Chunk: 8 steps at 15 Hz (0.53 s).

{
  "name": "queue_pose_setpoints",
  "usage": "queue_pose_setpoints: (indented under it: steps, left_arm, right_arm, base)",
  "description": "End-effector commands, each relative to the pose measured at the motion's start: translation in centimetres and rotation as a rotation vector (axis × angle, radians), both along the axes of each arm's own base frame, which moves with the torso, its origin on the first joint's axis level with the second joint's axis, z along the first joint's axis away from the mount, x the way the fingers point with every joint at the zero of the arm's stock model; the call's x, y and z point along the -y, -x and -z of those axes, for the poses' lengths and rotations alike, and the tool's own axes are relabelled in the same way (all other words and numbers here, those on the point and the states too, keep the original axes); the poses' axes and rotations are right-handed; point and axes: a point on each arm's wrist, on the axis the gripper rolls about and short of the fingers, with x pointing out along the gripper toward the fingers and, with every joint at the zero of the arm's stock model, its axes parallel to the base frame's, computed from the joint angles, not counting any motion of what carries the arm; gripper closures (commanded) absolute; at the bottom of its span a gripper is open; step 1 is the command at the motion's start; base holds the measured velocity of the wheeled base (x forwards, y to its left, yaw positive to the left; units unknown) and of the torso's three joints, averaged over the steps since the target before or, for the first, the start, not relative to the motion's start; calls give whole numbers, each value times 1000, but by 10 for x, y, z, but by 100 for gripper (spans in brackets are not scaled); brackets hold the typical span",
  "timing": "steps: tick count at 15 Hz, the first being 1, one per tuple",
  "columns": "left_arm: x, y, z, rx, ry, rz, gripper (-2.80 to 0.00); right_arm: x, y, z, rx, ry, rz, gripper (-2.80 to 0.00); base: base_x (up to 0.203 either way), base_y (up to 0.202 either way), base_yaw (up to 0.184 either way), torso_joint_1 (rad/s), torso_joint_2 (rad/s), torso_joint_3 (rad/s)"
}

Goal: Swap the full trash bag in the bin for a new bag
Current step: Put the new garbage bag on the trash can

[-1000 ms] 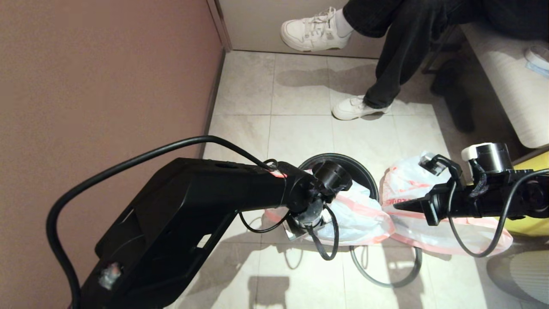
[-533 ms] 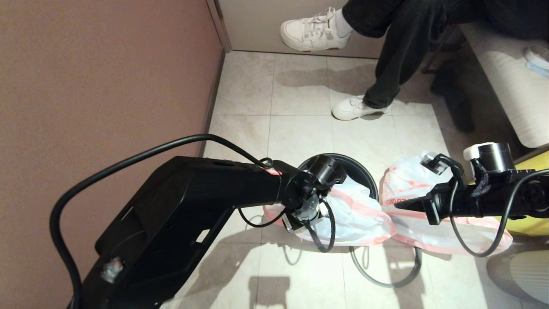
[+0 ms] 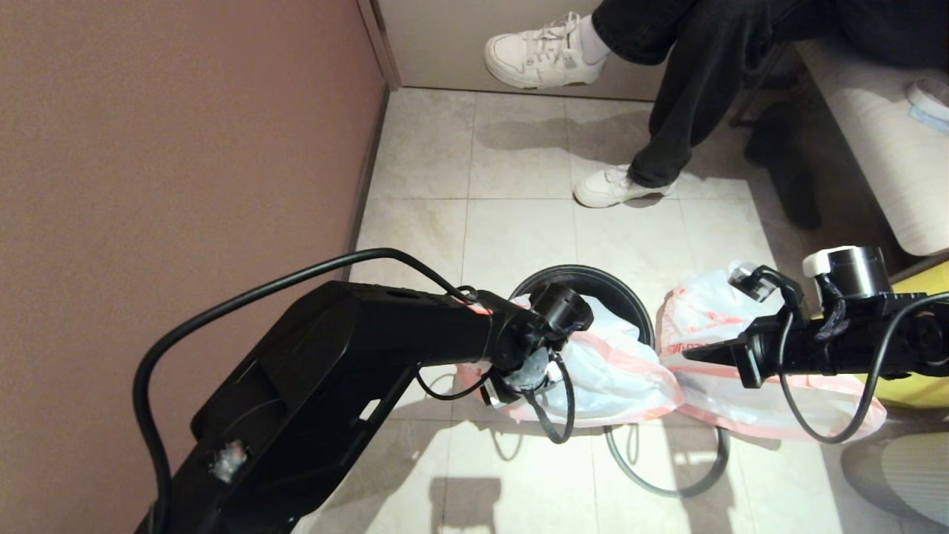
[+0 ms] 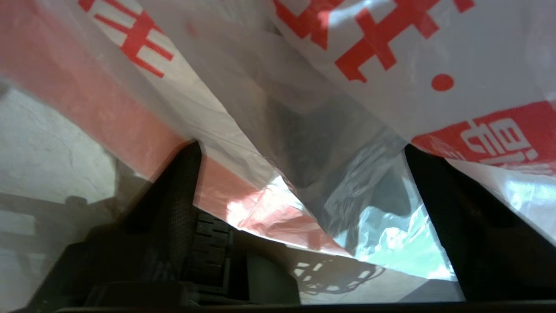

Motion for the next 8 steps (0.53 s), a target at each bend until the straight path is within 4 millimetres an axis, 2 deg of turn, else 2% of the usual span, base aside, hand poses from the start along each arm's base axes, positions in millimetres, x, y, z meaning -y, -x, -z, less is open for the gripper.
queue_pose_setpoints:
  steps: [1, 8]
  left_arm:
    - [-1, -1, 3, -5, -4, -9, 0]
    - [0, -4, 2, 17, 2, 9, 0]
  right_arm:
    - [0, 0, 0, 1, -1, -5, 0]
    - [-1, 0, 0, 0, -9, -14, 0]
  base:
    - [0, 0, 0, 0, 0, 0]
    - [0, 0, 0, 0, 0, 0]
